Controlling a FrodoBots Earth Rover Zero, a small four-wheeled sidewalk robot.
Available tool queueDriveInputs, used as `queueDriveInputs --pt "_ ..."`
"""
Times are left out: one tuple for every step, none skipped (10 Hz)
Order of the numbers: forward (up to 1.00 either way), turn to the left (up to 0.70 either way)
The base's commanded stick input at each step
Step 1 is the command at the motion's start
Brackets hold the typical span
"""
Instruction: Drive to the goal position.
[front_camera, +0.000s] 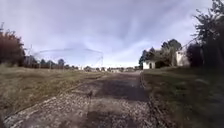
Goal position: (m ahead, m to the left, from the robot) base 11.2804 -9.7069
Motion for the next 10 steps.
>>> queueDriveInputs --pt "0.85 0.00" --pt "0.85 0.00" --pt "0.85 0.00" --pt "0.85 0.00" --pt "0.85 0.00" --pt "0.85 0.00" --pt "0.85 0.00" --pt "0.85 0.00" --pt "0.85 0.00" --pt "0.85 0.00"
